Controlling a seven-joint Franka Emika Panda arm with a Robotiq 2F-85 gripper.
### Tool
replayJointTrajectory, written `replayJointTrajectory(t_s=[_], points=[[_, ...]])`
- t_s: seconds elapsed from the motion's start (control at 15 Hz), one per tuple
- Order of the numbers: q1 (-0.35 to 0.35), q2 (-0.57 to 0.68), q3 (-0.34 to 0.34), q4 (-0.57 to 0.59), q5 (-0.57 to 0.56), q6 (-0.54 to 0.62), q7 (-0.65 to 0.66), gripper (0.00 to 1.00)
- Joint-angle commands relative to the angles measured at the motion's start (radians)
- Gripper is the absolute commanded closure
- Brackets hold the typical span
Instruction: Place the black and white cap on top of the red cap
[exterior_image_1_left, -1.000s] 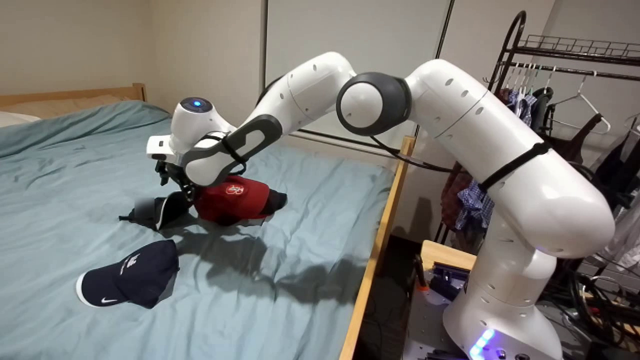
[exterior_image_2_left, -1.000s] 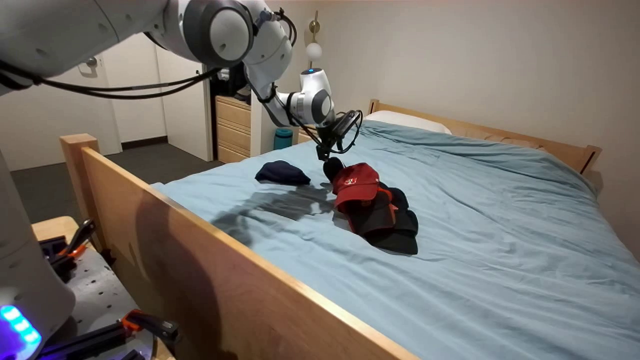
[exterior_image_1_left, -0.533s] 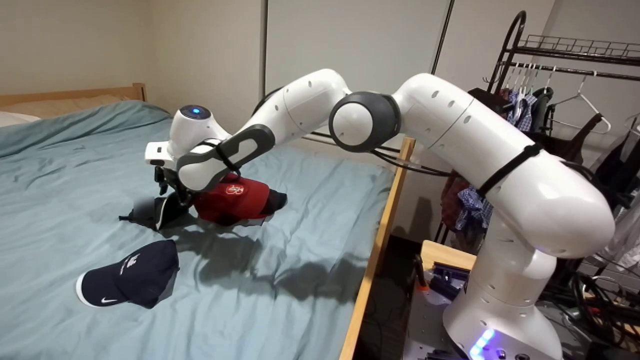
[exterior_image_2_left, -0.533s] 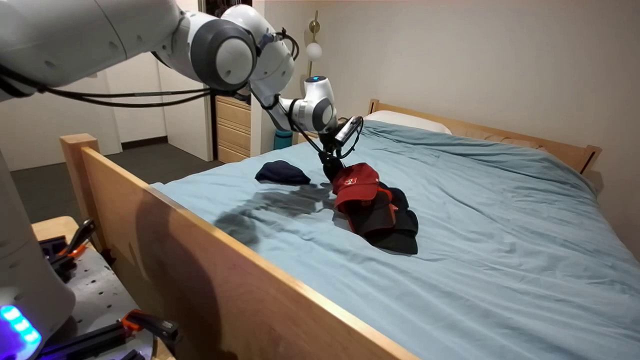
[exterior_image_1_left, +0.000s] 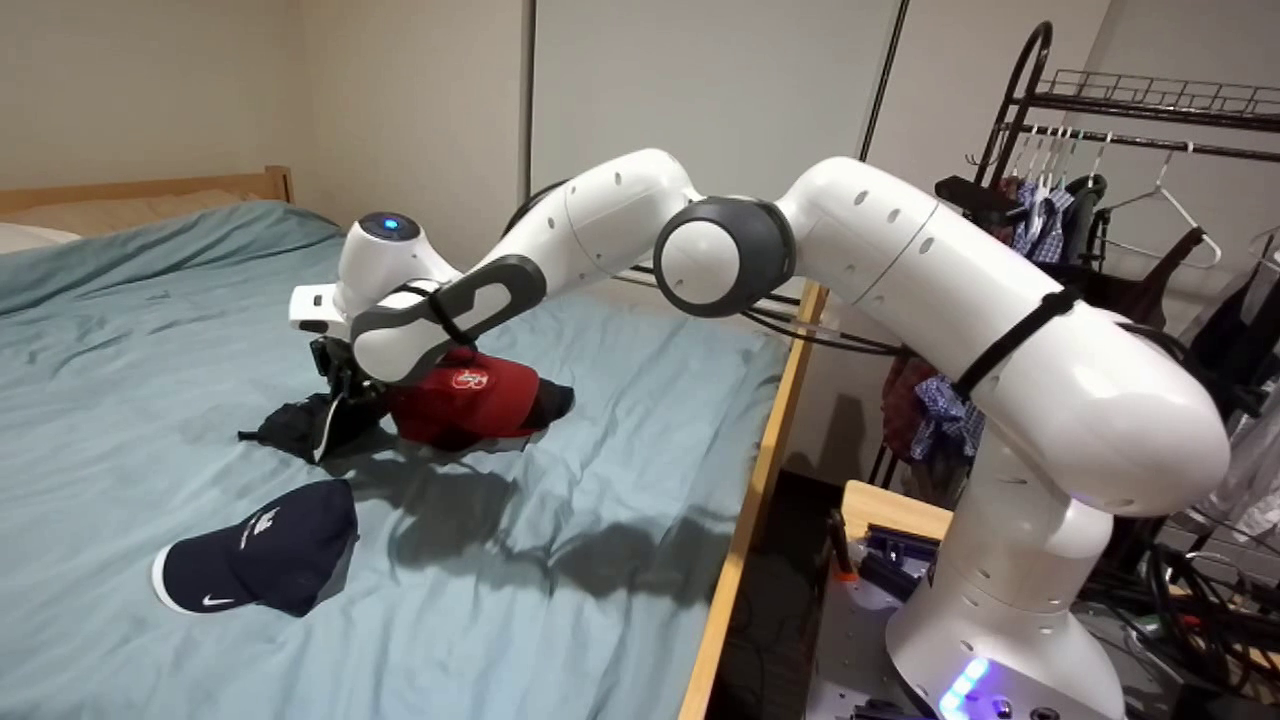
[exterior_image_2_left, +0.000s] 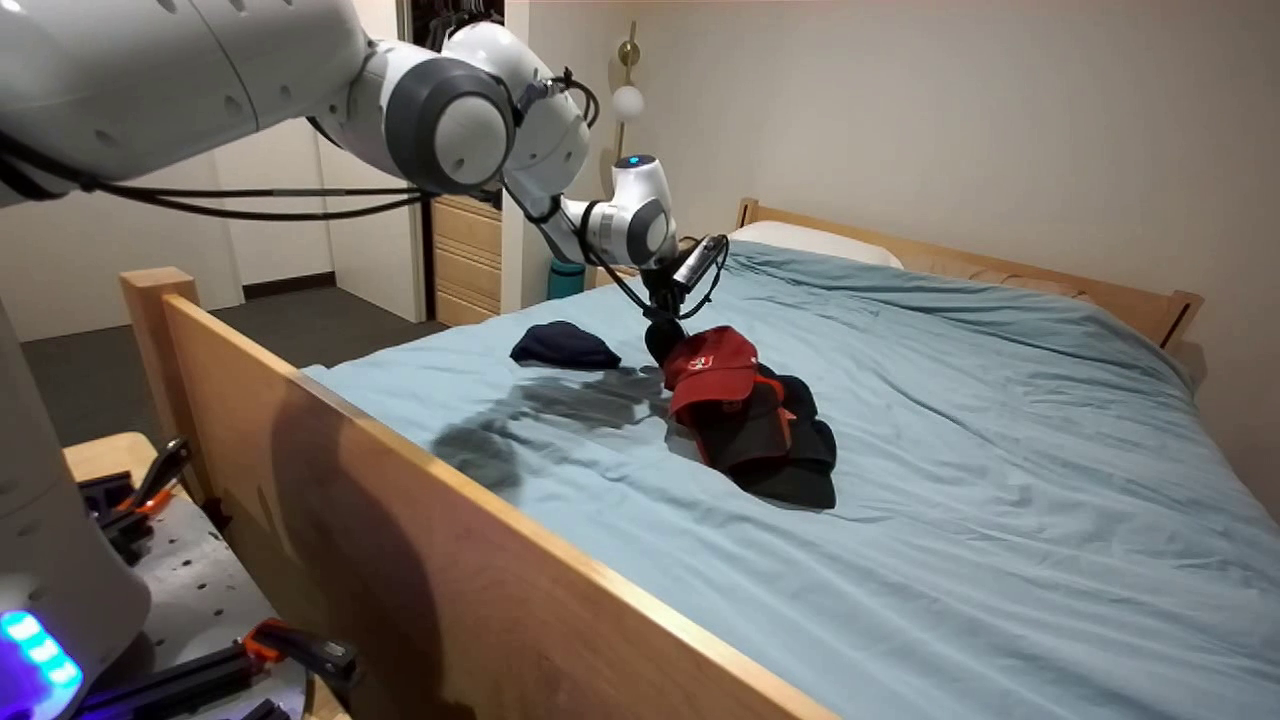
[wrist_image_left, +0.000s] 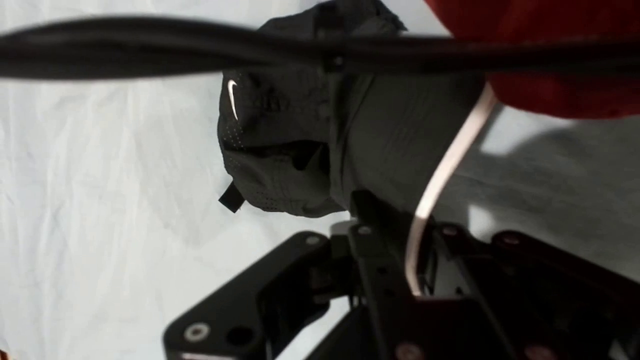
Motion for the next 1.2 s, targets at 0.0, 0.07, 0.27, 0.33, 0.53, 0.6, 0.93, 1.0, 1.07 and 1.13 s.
replayJointTrajectory(t_s=[0.0, 0.07, 0.27, 0.33, 0.53, 0.6, 0.93, 1.0, 1.07, 1.13], points=[[0.006, -0.002, -0.022, 0.031, 0.032, -0.030, -0.020, 0.96], [0.010, -0.017, -0.043, 0.019, 0.024, -0.027, 0.001, 0.98], [0.033, -0.075, -0.136, -0.032, -0.010, 0.003, 0.096, 0.95], [0.039, -0.088, -0.162, -0.040, -0.019, 0.010, 0.118, 0.95], [0.063, -0.125, -0.238, -0.063, -0.047, 0.024, 0.204, 0.95], [0.065, -0.138, -0.252, -0.073, -0.054, 0.030, 0.224, 0.95], [0.061, -0.133, -0.285, -0.051, -0.072, 0.106, 0.314, 0.95], [0.058, -0.132, -0.287, -0.049, -0.074, 0.118, 0.322, 0.95], [0.060, -0.135, -0.295, -0.054, -0.078, 0.130, 0.333, 0.95], [0.059, -0.145, -0.303, -0.071, -0.082, 0.151, 0.348, 0.95]])
